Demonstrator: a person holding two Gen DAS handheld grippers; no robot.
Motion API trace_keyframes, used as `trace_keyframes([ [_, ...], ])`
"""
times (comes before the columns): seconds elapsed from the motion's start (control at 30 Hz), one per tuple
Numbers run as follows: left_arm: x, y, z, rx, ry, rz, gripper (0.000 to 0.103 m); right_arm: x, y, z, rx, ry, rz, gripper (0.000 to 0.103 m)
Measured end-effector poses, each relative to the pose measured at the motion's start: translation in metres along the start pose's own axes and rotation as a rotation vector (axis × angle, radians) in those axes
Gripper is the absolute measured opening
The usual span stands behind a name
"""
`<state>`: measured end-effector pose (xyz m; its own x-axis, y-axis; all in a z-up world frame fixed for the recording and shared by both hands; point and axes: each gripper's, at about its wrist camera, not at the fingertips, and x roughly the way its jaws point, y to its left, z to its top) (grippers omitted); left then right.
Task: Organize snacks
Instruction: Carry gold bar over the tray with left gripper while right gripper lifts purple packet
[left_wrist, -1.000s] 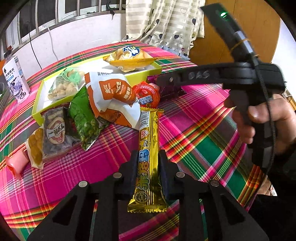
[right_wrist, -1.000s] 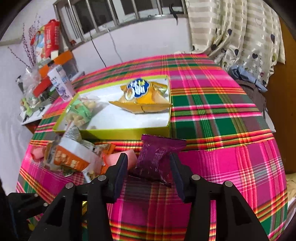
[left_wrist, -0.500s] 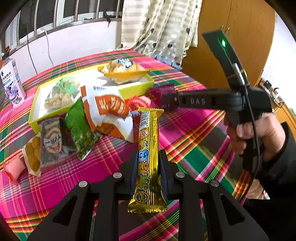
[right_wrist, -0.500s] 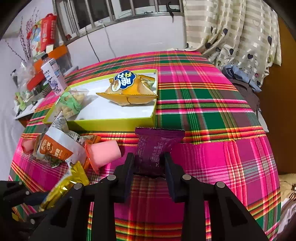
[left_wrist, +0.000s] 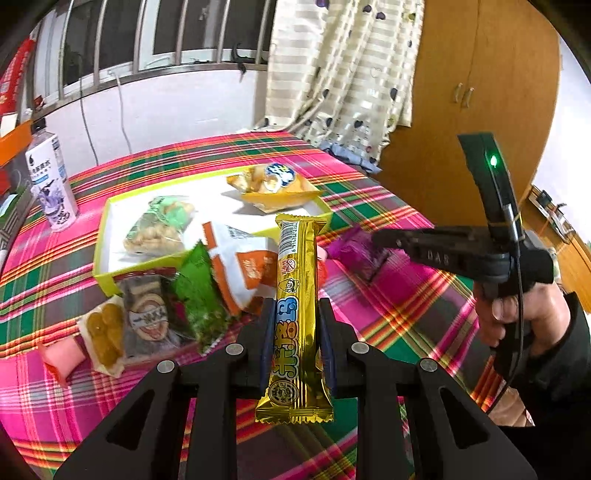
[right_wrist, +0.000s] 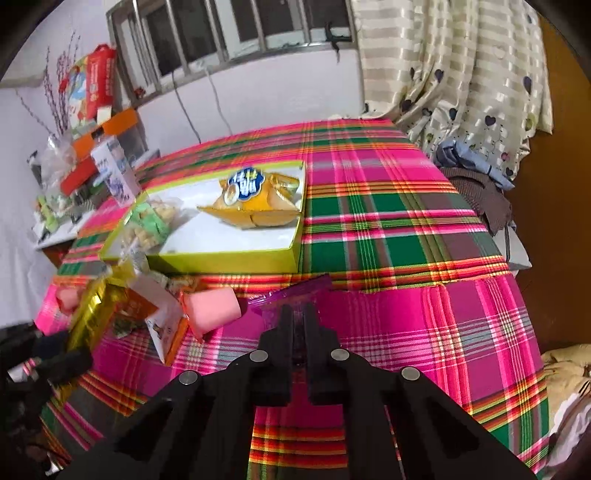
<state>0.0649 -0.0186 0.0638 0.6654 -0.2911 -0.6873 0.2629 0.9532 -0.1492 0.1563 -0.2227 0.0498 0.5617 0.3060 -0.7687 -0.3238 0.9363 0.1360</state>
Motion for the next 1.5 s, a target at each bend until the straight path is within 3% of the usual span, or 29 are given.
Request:
trace_keyframes([
  [0.07,0.000,0.004,0.000,-0.012,-0.002,0.004,0.023,0.001,-0.003,-0.001,0.016,0.007,-0.001,0.016],
  [0.13,-0.001,0.007,0.000,-0.023,-0.003,0.008,0.023,0.002,-0.003,-0.003,0.008,0.013,0.002,0.038],
  [0.3,-0.003,0.013,0.002,-0.041,-0.013,0.019,0.023,0.008,0.007,-0.004,-0.051,0.035,0.020,0.047],
  [0.47,-0.005,0.021,0.006,-0.062,-0.025,0.043,0.023,0.030,0.019,0.001,-0.153,0.087,-0.019,0.047],
  [0.53,-0.007,0.026,0.008,-0.073,-0.031,0.055,0.023,0.036,0.020,0.001,-0.170,0.093,-0.041,0.035],
  [0.73,-0.008,0.046,0.011,-0.115,-0.035,0.106,0.023,0.032,0.012,-0.003,-0.130,0.061,-0.031,0.031],
  [1.17,0.002,0.063,0.022,-0.152,-0.028,0.201,0.023,-0.001,0.017,0.014,-0.111,-0.045,-0.003,0.030],
  [1.5,0.012,0.070,0.032,-0.154,-0.024,0.207,0.023,-0.007,0.035,0.036,-0.146,-0.087,0.026,0.030],
])
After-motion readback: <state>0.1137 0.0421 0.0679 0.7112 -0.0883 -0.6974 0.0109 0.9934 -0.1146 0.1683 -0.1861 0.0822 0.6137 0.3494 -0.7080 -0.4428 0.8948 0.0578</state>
